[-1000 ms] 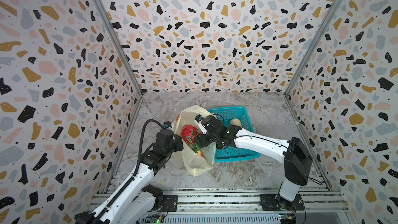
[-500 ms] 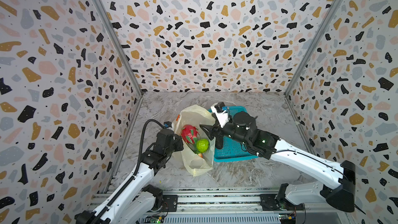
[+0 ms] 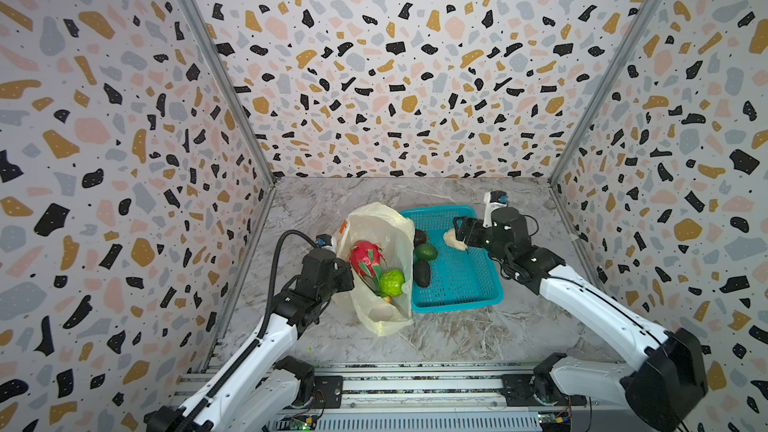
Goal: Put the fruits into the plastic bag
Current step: 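Grasp the dark red-speckled avocado in the basket with the right gripper, then carry the dark avocado with the right gripper into the open bag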
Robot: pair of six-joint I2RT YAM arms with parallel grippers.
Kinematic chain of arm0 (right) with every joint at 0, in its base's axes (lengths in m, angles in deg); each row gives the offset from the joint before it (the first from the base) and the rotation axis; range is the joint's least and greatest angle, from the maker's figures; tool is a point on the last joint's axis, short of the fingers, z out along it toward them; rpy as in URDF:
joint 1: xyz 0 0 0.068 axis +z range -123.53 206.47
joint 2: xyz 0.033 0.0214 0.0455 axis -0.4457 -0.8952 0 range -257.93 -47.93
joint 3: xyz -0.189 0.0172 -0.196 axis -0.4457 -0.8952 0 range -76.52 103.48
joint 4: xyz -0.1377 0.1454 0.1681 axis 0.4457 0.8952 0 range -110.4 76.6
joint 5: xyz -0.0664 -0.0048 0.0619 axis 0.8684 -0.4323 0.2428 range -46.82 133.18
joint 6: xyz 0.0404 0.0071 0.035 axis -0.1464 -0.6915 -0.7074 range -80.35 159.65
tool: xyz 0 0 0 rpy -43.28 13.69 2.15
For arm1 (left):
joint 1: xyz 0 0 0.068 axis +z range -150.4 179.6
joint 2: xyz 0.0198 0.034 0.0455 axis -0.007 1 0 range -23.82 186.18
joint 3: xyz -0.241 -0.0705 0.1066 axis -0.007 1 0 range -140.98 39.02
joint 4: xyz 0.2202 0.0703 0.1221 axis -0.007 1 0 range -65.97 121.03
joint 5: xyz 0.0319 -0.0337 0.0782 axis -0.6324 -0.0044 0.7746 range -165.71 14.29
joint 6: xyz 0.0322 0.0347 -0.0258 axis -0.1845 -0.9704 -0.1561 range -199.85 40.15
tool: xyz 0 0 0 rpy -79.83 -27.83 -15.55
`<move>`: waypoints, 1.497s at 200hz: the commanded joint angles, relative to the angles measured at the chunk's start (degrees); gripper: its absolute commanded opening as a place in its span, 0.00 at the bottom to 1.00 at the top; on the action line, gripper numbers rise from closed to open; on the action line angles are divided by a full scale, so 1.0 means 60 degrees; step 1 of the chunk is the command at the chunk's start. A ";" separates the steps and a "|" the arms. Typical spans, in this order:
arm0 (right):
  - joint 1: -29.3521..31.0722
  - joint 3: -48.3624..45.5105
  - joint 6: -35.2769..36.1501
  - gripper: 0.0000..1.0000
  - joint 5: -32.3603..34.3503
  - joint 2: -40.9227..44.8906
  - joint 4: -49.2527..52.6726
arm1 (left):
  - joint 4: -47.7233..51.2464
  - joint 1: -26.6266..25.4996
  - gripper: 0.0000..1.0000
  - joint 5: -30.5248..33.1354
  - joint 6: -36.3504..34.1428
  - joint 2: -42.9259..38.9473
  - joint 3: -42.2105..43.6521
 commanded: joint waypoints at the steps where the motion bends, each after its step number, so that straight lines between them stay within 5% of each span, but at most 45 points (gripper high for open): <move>1: 0.0268 0.0282 -0.0186 0.83 -0.2097 -0.0995 0.0749 | -0.0220 0.0036 0.00 -0.0078 0.0067 0.0007 0.0112; 55: 0.1110 0.1027 0.0392 0.80 -0.2836 -0.3102 0.1580 | -0.0117 0.0047 0.00 0.0006 0.0054 -0.0111 0.0110; 161: 0.1373 0.1713 0.0773 0.73 -0.2656 -0.4481 0.1647 | -0.0166 0.0049 0.00 -0.0038 0.0046 0.0051 0.0096; 217: 0.1422 0.1739 0.0699 0.60 -0.2512 -0.4822 0.1462 | -0.0086 0.0042 0.00 -0.0022 0.0040 0.0013 0.0065; 259: 0.1422 0.1418 0.0471 0.35 -0.1714 -0.4022 0.1385 | -0.0086 0.0049 0.00 -0.0022 0.0010 0.0027 0.0062; 299: 0.1978 0.1552 0.0603 0.32 0.0897 -0.2145 0.1301 | -0.0144 0.0049 0.00 -0.0081 -0.0001 0.0066 0.0070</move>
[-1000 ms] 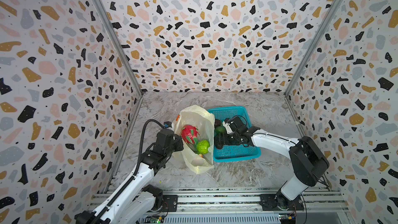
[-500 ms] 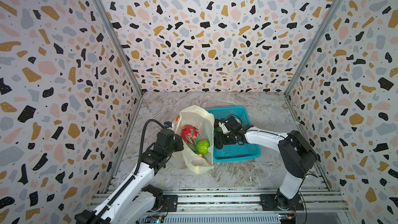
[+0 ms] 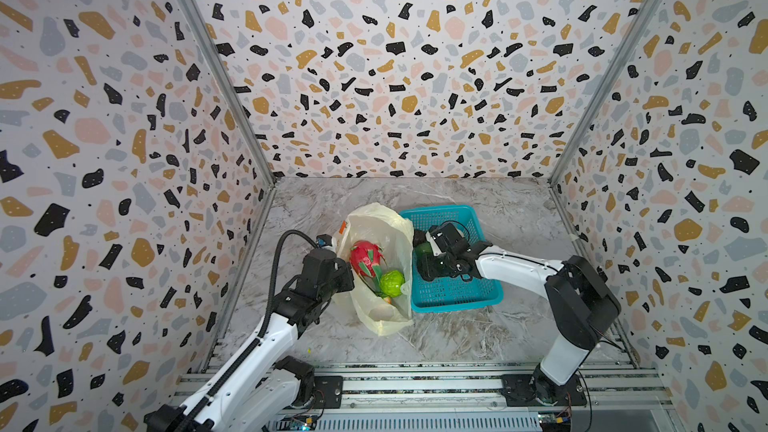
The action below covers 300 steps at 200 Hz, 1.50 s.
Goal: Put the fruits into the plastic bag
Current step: 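Carry the dark avocado with the right gripper into the open bag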
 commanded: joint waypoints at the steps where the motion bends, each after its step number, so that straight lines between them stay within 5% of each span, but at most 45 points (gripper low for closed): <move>1: 0.0519 0.0227 0.0163 0.32 0.2165 0.1657 -0.0174 | -0.0148 0.0049 0.00 -0.0081 0.0001 0.0003 0.0071; 48: 0.3860 0.0186 0.3527 0.34 0.6957 0.3755 -0.3121 | -0.0295 0.0045 0.00 -0.0137 0.0028 0.0111 0.0111; 76: 0.5593 -0.0243 0.6398 0.34 0.7879 0.3922 -0.5895 | -0.0295 0.0049 0.00 -0.0154 0.0045 0.0078 0.0143; 91: 0.5907 0.0058 0.6870 0.34 0.7468 0.3584 -0.5855 | -0.0299 0.0040 0.00 -0.0128 0.0057 0.0018 0.0184; 143: 0.5313 0.0888 0.5327 0.34 0.5190 0.2264 -0.3601 | -0.0207 0.0046 0.00 -0.0067 0.0071 -0.0133 0.0224; 195: 0.3179 0.2106 0.2670 0.34 0.0775 0.0563 -0.0903 | -0.0248 0.0041 0.00 -0.0067 0.0098 -0.0174 0.0269; 300: 0.2316 0.3924 0.2469 0.37 0.0367 -0.1657 0.1255 | -0.0206 0.0049 0.00 -0.0037 0.0087 -0.0149 0.0238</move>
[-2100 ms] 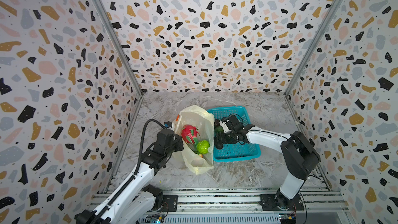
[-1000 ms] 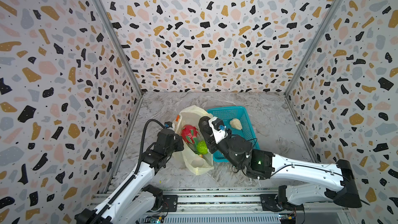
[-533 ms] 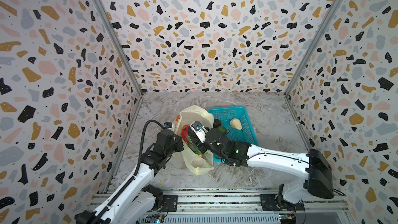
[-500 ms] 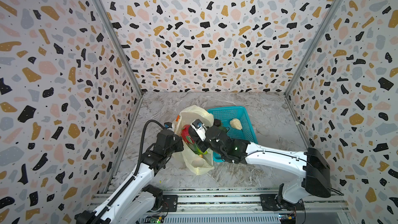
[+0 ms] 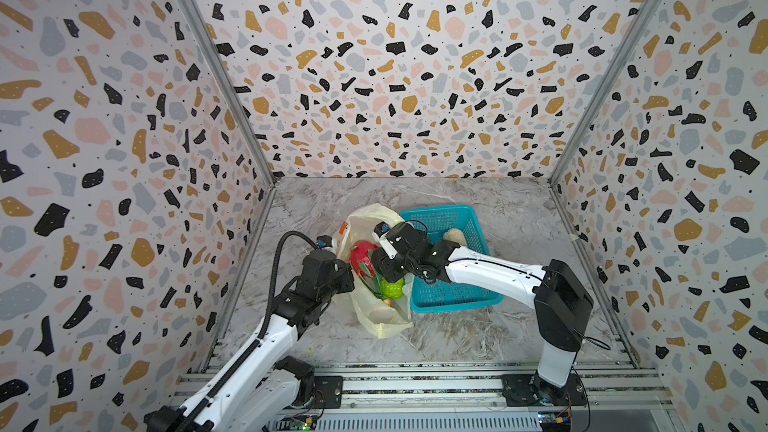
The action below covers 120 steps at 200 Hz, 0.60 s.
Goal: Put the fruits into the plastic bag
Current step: 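Carry the dark avocado with the right gripper into the open bag, then release the avocado in the bag and return the right gripper to the basket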
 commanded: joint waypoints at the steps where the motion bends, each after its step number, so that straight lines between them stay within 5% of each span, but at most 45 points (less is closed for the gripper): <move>1: -0.0105 0.0642 -0.0147 0.37 -0.0088 -0.0153 0.0565 | -0.0167 0.0049 0.00 0.0051 0.0083 -0.0061 0.0137; 56: -0.0218 0.0731 -0.0355 0.43 0.0005 -0.0606 0.0866 | -0.0081 0.0040 0.00 0.0095 0.0101 -0.0040 0.0000; 120: -0.0289 0.0543 -0.0367 0.70 0.0022 -0.0246 0.0628 | -0.0077 0.0038 0.00 0.0080 0.0086 -0.0016 -0.0022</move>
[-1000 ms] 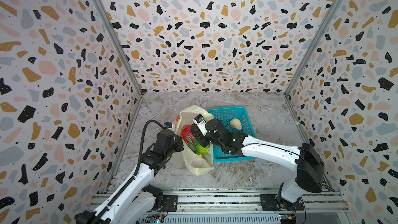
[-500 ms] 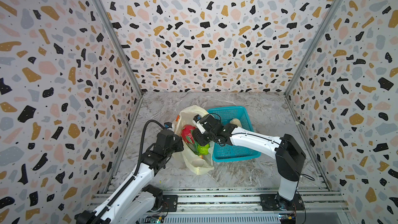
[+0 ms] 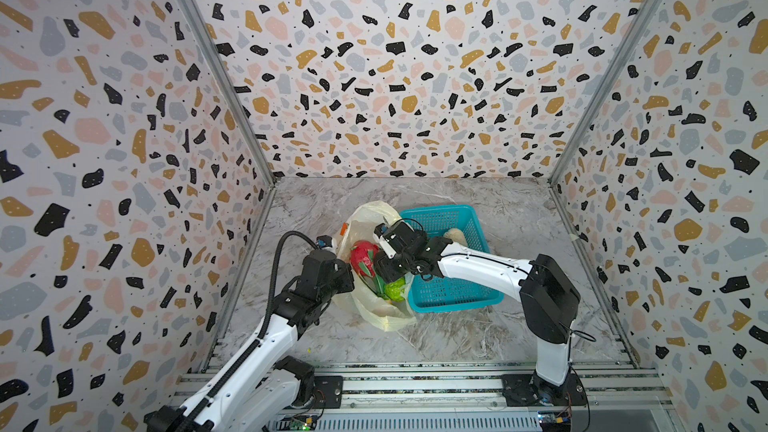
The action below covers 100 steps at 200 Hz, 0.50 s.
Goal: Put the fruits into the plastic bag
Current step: 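Release the avocado in the bag and return the right gripper to the basket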
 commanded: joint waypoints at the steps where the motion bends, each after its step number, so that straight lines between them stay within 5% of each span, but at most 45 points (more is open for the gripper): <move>1: -0.0089 0.0088 -0.0078 0.70 0.0112 0.0487 0.0120 | -0.0074 0.0044 0.00 0.0062 0.0073 -0.0020 -0.0028; 100: -0.0430 -0.0691 0.0268 0.82 -0.0084 0.2060 -0.0931 | -0.0040 0.0038 0.00 0.0062 0.0050 -0.0017 -0.0093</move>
